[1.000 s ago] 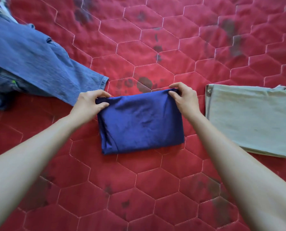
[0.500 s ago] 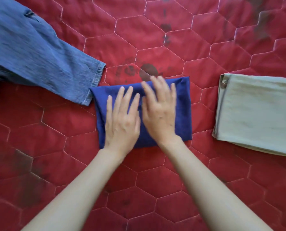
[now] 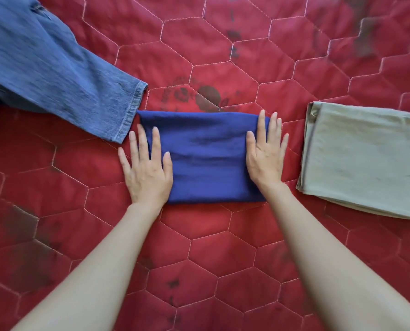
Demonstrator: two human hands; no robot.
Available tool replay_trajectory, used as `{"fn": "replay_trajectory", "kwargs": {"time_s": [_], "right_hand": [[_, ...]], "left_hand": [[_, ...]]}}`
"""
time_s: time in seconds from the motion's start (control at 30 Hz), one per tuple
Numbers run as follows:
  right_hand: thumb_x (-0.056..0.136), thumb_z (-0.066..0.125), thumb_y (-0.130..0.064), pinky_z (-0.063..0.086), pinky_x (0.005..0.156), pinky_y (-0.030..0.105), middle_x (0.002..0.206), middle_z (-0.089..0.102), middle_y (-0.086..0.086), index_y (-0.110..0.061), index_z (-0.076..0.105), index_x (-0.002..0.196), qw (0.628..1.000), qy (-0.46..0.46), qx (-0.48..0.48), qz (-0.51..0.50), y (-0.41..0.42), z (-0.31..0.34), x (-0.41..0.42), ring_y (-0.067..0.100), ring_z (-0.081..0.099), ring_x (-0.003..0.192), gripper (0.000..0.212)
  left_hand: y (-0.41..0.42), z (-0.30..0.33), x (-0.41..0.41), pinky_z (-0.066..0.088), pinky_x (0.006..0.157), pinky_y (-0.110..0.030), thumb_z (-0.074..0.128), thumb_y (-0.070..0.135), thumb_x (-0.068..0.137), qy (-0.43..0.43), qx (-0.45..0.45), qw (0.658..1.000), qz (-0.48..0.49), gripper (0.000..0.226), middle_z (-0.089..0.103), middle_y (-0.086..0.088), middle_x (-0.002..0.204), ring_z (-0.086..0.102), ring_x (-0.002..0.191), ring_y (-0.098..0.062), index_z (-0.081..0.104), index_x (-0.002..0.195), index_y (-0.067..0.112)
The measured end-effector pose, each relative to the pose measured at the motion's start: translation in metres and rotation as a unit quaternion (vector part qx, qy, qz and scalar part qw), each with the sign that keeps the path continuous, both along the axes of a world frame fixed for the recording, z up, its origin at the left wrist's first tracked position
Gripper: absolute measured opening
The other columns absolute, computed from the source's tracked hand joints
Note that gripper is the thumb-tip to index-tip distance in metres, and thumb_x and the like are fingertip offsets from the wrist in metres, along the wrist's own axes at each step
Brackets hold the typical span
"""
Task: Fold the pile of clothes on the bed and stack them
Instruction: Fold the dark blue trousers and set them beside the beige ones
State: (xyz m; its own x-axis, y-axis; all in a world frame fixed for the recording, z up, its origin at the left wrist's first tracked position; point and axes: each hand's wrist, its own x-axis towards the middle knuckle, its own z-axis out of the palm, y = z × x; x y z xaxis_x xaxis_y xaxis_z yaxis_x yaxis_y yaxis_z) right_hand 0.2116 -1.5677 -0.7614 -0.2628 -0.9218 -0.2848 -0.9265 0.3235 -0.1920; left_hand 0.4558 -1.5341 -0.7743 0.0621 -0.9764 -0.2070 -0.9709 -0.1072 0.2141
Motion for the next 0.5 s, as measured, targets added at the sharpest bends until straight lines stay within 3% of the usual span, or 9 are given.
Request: {"fn": "replay_trajectory", "kwargs": {"time_s": [0.13, 0.27, 0.4, 0.5], "right_hand": [[0.104, 0.028, -0.036, 0.003, 0.120, 0.049, 0.161, 0.006, 0.012, -0.020, 0.013, 0.154, 0.998, 0.001, -0.050, 0.048, -0.003, 0.017, 0.000, 0.026, 0.002, 0.149, 0.055], [0.102, 0.025, -0.039, 0.005, 0.118, 0.053, 0.159, 0.018, 0.013, -0.019, 0.026, 0.152, 0.983, 0.050, -0.121, 0.127, -0.004, 0.026, 0.026, 0.029, 0.013, 0.148, 0.054], [0.102, 0.015, -0.036, 0.005, 0.116, 0.060, 0.160, 0.020, 0.004, -0.020, 0.024, 0.153, 0.948, 0.086, -0.047, 0.303, -0.002, 0.012, 0.059, 0.026, 0.010, 0.149, 0.054], [0.104, 0.020, -0.039, -0.001, 0.115, 0.061, 0.161, 0.016, 0.002, -0.021, 0.023, 0.153, 0.923, 0.103, -0.038, 0.369, -0.011, -0.001, 0.054, 0.023, 0.009, 0.149, 0.053]], "left_hand": [[-0.010, 0.022, -0.008, 0.010, 0.117, -0.058, 0.033, 0.033, 0.098, -0.022, -0.065, 0.997, -0.018, 0.060, 0.012, -0.022, 0.158, 0.011, 0.148, -0.035, 0.024, 0.151, 0.005], [-0.029, 0.036, -0.033, 0.013, 0.116, -0.057, 0.039, 0.029, 0.097, 0.000, -0.173, 0.974, -0.146, 0.056, 0.025, -0.014, 0.157, 0.021, 0.146, -0.032, 0.033, 0.149, 0.010], [-0.043, 0.024, -0.050, 0.007, 0.118, -0.056, 0.033, 0.029, 0.101, 0.011, -0.087, 0.975, -0.204, 0.054, 0.020, -0.009, 0.159, 0.014, 0.148, -0.028, 0.025, 0.152, 0.014], [-0.042, 0.003, -0.038, 0.002, 0.119, -0.053, 0.022, 0.037, 0.101, -0.002, -0.028, 0.986, -0.164, 0.056, 0.015, -0.007, 0.161, 0.010, 0.149, -0.026, 0.018, 0.153, 0.018]]}}
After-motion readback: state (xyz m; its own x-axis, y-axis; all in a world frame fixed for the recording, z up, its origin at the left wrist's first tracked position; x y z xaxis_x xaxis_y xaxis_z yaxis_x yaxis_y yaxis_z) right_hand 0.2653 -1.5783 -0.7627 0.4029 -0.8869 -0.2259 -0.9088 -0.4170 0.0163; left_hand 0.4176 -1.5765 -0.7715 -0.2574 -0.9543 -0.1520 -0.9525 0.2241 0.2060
